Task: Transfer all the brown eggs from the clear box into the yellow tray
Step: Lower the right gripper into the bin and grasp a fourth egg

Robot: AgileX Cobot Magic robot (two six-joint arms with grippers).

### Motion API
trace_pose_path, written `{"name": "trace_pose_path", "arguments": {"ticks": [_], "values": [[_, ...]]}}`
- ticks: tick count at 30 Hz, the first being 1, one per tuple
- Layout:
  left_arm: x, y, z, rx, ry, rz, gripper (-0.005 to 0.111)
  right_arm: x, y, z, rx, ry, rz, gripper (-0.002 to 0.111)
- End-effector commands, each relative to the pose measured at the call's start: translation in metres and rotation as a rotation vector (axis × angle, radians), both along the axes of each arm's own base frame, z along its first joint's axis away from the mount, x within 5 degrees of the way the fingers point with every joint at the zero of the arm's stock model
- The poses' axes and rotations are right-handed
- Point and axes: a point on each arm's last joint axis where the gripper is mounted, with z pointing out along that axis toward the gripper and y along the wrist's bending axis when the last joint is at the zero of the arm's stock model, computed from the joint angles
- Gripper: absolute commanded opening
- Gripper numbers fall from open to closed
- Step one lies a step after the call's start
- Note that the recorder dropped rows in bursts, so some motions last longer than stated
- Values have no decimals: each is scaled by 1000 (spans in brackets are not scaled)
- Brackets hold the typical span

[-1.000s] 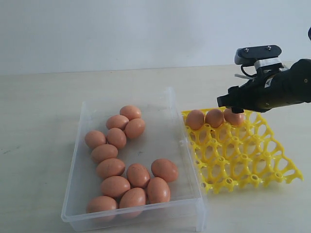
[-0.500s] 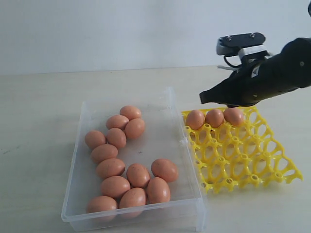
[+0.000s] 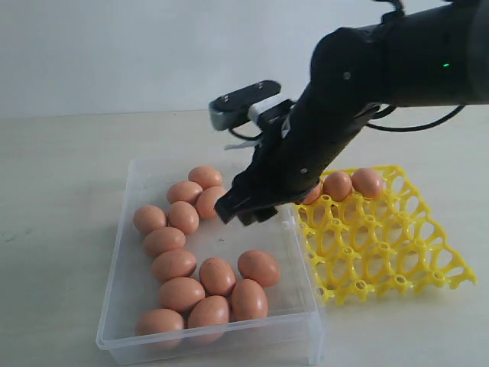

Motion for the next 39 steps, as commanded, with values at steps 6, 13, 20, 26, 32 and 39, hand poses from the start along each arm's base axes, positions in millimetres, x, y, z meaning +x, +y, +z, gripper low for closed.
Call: {"name": "trace_pose_path", "arguments": {"ticks": [6,13,20,26,32,39], "values": [[0,0,3,-5,-18,-1,0,-4,25,-53,-176,73,143,61],[0,0,3,-5,-18,-1,0,-1,27,-63,-181,70,149,61],[0,0,3,-5,-18,-1,0,1,28,-66,-171,51,150,57],[0,0,3,-5,-18,-1,0,0,28,-68,-171,75,141,5],[0,0,3,-5,-18,-1,0,-2,27,-57,-159,60,141,0],[0,0,3,-5,-18,-1,0,-8,17,34,42,-215,134,0]]}}
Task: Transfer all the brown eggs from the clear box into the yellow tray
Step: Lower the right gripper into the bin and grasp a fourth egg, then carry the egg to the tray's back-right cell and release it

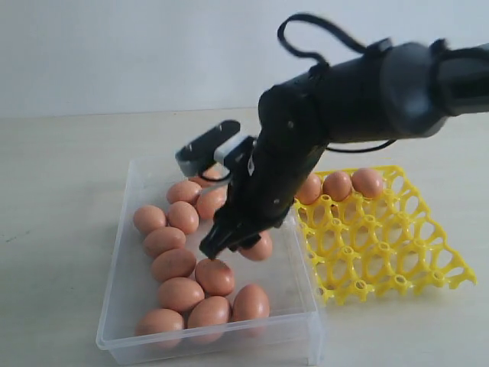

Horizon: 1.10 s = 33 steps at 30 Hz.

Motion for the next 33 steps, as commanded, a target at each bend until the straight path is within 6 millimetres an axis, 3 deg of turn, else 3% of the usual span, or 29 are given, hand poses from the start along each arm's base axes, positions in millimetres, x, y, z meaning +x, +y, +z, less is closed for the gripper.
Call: {"name": "trace_pose_path", "arguments": {"ticks": [1,5,9,13,17,20,25,33], "values": [[0,0,3,-5,-18,-1,0,-8,-14,74,182,-218,-3,0],[0,0,3,-5,-18,-1,0,-17,-47,111,258,-374,-40,0],[0,0,3,-5,-18,-1,0,-26,-89,125,315,-494,-131,0],[0,0,3,-5,-18,-1,0,-29,-133,125,348,-624,-239,0],[0,0,3,-5,-18,-1,0,-18,-173,112,401,-686,-444,0],[0,0,3,-5,-18,-1,0,-6,-192,96,397,-677,-548,0],[0,0,3,-5,-18,-1,0,18,-208,58,359,-584,-659,0],[0,0,3,-5,-18,-1,0,41,-216,5,315,-475,-733,0]]}}
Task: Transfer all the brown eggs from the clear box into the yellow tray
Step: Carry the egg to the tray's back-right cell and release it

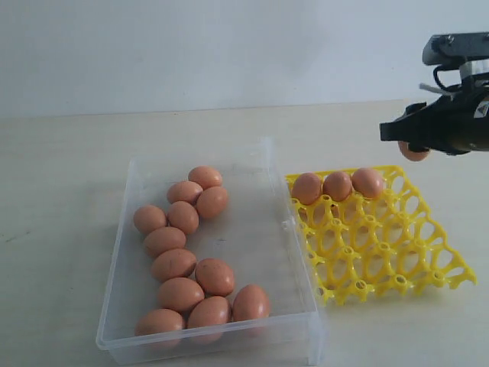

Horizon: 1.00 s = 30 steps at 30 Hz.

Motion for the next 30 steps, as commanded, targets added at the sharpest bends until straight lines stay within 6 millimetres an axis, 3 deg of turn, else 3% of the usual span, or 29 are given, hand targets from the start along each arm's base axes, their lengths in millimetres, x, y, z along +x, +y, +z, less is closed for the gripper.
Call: {"name": "trace_pose_path", "arguments": {"ticks": [1,8,20,22,26,30], "values": [[0,0,3,-5,-18,-1,0,10,-4,-24,28,24,-39,0],[0,0,3,-5,-18,-1,0,18,-9,-42,38,35,-64,0],[0,0,3,-5,-18,-1,0,25,-8,-55,43,8,-63,2],[0,0,3,-5,-18,-1,0,25,-8,-56,42,10,-61,10],[0,0,3,-5,-18,-1,0,25,-8,-56,43,2,-61,43],[0,0,3,-5,-18,-1,0,29,-8,-53,42,4,-61,54]]}}
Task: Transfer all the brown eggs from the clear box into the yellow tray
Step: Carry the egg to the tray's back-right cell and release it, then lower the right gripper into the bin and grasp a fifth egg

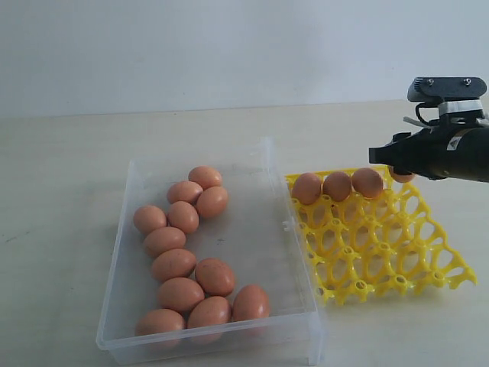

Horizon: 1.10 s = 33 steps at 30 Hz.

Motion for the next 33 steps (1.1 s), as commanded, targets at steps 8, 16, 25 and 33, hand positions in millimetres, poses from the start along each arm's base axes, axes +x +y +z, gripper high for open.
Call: {"name": "trace_pose_path", "arguments": {"ticks": [8,16,25,33], "values": [[0,0,3,-5,-18,-1,0,6,-1,6,-4,-9,-2,56],[0,0,3,-5,-18,-1,0,1,3,11,6,19,0,55],[0,0,3,-5,-18,-1,0,-19,83,59,-75,193,267,20],[0,0,3,-5,-18,-1,0,-47,177,73,-98,424,622,20]]}}
